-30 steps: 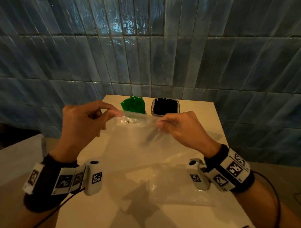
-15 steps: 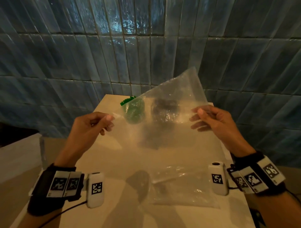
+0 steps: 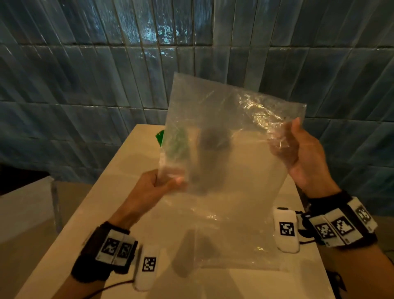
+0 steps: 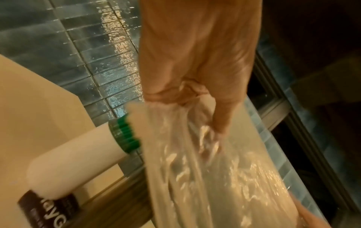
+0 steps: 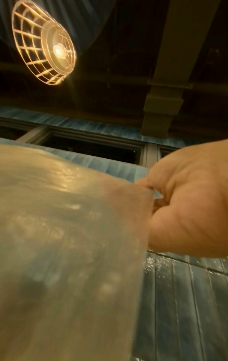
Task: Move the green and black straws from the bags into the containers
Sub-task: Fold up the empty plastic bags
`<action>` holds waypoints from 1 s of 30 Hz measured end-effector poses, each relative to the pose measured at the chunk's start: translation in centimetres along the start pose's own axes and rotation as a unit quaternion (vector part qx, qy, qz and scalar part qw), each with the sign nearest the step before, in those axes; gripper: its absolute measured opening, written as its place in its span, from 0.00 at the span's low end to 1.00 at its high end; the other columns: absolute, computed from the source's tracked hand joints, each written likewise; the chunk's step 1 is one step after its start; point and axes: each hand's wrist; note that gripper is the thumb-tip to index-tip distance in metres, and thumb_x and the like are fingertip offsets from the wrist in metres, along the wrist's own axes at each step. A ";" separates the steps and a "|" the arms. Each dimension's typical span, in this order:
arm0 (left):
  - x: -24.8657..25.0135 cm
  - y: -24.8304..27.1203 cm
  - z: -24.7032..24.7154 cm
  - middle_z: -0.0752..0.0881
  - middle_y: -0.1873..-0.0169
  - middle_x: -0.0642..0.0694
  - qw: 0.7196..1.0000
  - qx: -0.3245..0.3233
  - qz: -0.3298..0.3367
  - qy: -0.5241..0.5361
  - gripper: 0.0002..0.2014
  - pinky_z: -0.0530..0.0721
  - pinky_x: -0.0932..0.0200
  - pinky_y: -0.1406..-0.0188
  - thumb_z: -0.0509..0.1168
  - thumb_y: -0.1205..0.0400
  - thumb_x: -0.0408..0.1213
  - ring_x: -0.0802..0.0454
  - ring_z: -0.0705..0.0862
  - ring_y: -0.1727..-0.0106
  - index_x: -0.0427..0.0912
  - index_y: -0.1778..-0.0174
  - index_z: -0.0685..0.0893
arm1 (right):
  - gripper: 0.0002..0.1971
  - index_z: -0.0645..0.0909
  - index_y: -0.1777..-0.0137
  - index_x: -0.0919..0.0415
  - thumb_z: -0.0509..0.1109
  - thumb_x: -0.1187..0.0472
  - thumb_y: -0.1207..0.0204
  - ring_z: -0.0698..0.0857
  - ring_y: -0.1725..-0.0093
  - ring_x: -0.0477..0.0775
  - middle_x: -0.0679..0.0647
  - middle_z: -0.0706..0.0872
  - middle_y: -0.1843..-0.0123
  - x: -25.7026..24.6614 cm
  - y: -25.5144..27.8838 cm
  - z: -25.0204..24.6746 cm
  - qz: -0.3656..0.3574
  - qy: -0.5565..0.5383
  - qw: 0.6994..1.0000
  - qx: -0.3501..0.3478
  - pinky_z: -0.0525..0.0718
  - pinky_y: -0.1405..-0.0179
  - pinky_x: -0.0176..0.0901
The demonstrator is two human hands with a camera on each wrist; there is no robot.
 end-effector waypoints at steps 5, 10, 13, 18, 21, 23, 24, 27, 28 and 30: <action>0.1 0.4 0.4 0.89 0.61 0.45 0.989 0.062 0.079 0.105 0.17 0.87 0.56 0.64 0.71 0.31 0.61 0.48 0.88 0.61 0.52 0.58 0.88 | 0.40 0.82 0.42 0.56 0.73 0.27 0.48 0.89 0.46 0.54 0.54 0.91 0.48 1.3 1.4 -1.9 0.102 0.133 0.980 -0.104 0.88 0.57 0.41; 1.4 0.5 1.1 0.80 0.78 0.52 0.977 0.129 0.166 0.030 0.14 0.76 0.65 0.83 0.55 0.17 0.49 0.57 0.75 0.81 0.51 0.57 0.86 | 0.13 0.85 0.57 0.53 0.67 0.45 0.32 0.89 0.52 0.48 0.45 0.91 0.58 2.0 3.1 -2.1 -0.001 0.195 0.979 -0.064 0.88 0.50 0.42; 2.1 0.8 1.7 0.77 0.83 0.53 0.974 0.146 0.172 -0.001 0.14 0.70 0.67 0.88 0.51 0.16 0.42 0.59 0.70 0.85 0.45 0.51 0.82 | 0.22 0.88 0.60 0.46 0.75 0.30 0.45 0.87 0.49 0.49 0.48 0.88 0.50 1.9 3.4 -2.0 -0.027 0.178 0.980 -0.081 0.88 0.49 0.44; 2.9 1.1 1.9 0.85 0.72 0.49 0.984 0.061 0.165 0.008 0.21 0.78 0.64 0.85 0.56 0.21 0.57 0.56 0.78 0.81 0.45 0.44 0.78 | 0.05 0.85 0.59 0.29 0.67 0.39 0.30 0.77 0.32 0.55 0.51 0.75 0.29 1.5 3.4 -1.0 -0.084 0.188 0.978 -0.035 0.79 0.35 0.56; 2.9 1.6 1.3 0.89 0.54 0.46 0.992 0.012 0.111 0.052 0.39 0.86 0.55 0.73 0.72 0.34 0.63 0.47 0.88 0.64 0.50 0.31 0.66 | 0.10 0.84 0.53 0.29 0.65 0.43 0.31 0.78 0.35 0.42 0.43 0.77 0.31 1.0 2.8 -1.4 -0.114 0.136 0.984 0.010 0.80 0.42 0.40; 2.8 2.0 1.1 0.87 0.45 0.44 0.992 -0.019 0.070 0.100 0.47 0.88 0.53 0.63 0.80 0.42 0.56 0.42 0.89 0.52 0.56 0.30 0.62 | 0.12 0.82 0.44 0.42 0.64 0.47 0.26 0.85 0.48 0.37 0.36 0.86 0.47 0.8 2.5 -2.1 -0.117 0.110 0.987 0.028 0.84 0.54 0.34; 2.8 2.3 1.2 0.86 0.42 0.43 0.991 -0.035 0.069 0.111 0.46 0.88 0.53 0.59 0.81 0.42 0.53 0.40 0.88 0.48 0.54 0.31 0.64 | 0.09 0.82 0.46 0.46 0.62 0.51 0.21 0.86 0.55 0.36 0.36 0.87 0.54 0.7 2.4 -2.3 -0.116 0.108 0.986 0.042 0.85 0.61 0.32; 3.0 2.7 1.7 0.84 0.39 0.48 0.988 -0.073 0.109 0.084 0.31 0.87 0.59 0.56 0.79 0.36 0.44 0.43 0.88 0.47 0.45 0.38 0.77 | 0.10 0.81 0.55 0.48 0.58 0.56 0.17 0.86 0.61 0.37 0.37 0.87 0.62 0.9 2.2 -2.9 -0.133 0.134 0.979 0.076 0.85 0.64 0.32; 3.2 2.7 1.8 0.83 0.37 0.52 0.989 -0.074 0.110 0.072 0.26 0.86 0.62 0.55 0.77 0.35 0.41 0.45 0.88 0.48 0.47 0.40 0.81 | 0.10 0.80 0.55 0.49 0.58 0.56 0.16 0.86 0.61 0.37 0.37 0.87 0.62 0.9 2.1 -3.0 -0.134 0.140 0.978 0.082 0.85 0.63 0.32; 3.4 2.7 1.8 0.79 0.33 0.59 0.991 -0.072 0.098 0.050 0.28 0.86 0.64 0.54 0.75 0.34 0.36 0.48 0.89 0.49 0.56 0.37 0.82 | 0.10 0.79 0.53 0.50 0.57 0.58 0.16 0.86 0.64 0.34 0.34 0.87 0.64 1.0 2.1 -3.1 -0.129 0.152 0.977 0.078 0.84 0.67 0.28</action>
Point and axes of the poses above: each hand's wrist, its own y-axis away from the middle knuckle, its own z-axis out of the palm, x = y × z
